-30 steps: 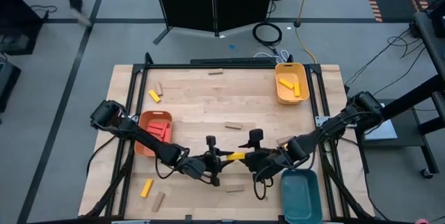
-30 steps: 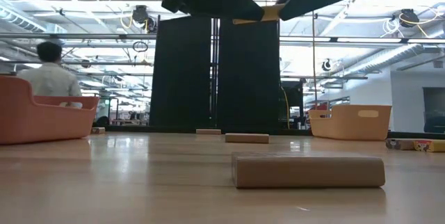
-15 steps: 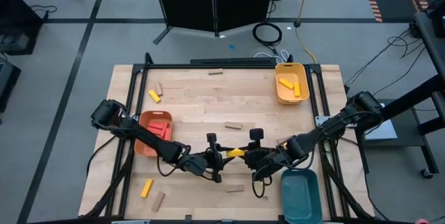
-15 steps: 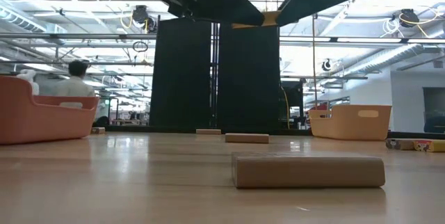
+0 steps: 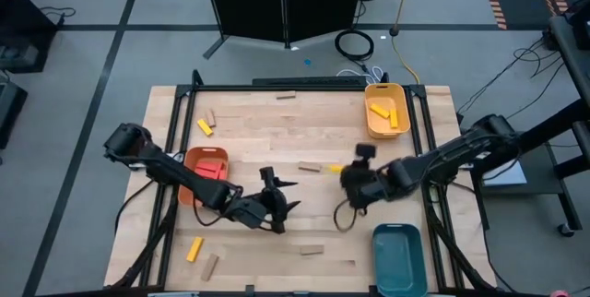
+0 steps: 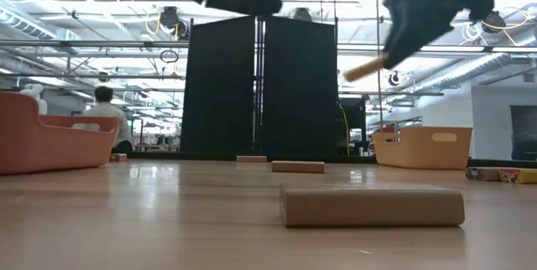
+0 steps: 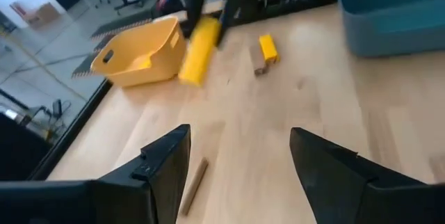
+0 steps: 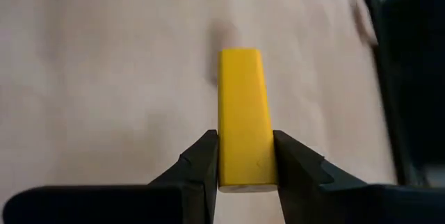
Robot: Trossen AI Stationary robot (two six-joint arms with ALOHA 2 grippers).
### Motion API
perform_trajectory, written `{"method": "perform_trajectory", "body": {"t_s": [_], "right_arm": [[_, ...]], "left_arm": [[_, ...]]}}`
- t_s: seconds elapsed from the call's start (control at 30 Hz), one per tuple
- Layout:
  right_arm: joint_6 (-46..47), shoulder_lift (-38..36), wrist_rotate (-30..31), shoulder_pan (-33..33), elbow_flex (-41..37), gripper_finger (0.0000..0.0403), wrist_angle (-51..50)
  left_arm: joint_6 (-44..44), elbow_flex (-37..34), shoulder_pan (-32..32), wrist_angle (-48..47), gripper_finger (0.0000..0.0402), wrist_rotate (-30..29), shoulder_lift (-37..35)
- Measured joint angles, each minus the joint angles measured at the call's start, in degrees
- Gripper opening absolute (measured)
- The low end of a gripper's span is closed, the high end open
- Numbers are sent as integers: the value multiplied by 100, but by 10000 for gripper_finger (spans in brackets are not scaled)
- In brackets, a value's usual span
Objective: Sort blocks
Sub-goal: Put the yellow block into the yellow bin
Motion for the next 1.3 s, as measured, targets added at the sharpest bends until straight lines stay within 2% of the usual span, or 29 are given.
{"method": "perform_trajectory", "body": {"t_s": [0.1, 0.2, 0.3, 0.43, 0.53, 0.6, 0.73, 0.9, 1.03, 1.17, 1.3], "right_arm": [[578, -266, 39, -451, 0, 89, -1023], [1101, -574, 199, -1004, 0, 91, -1705], [1299, -837, 254, -1681, -2, 92, -1976], [1244, -1085, 258, -2697, -2, 92, -2024], [1218, -1130, 248, -3528, -2, 93, -2023], [1206, -1129, 137, -4061, -2, 93, -2015], [1062, -1040, -313, -4991, -3, 93, -1878], [651, -884, -1234, -5747, -9, 93, -1452], [586, -708, -1716, -6055, -9, 94, -1277], [446, -554, -1678, -6175, -9, 96, -1278], [445, -532, -1678, -6174, -9, 116, -1287]], "left_arm": [[-109, -280, 0, -128, 244, -22, -205], [27, -1046, -1, 992, 244, 198, -403], [385, -2183, -24, 3287, 244, 731, -748], [776, -3687, 29, 6715, 244, 842, -873], [553, -4405, 105, 8407, 244, 910, -887], [222, -4595, 131, 8452, 244, 969, -894], [151, -4600, 125, 8456, 244, 1044, -871], [406, -4490, 125, 8436, 244, 1269, -857], [770, -4416, 142, 8435, 244, 1281, -857], [1060, -4232, 166, 8452, 244, 1283, -861], [1295, -4034, 166, 8450, 244, 1495, -875]]}}
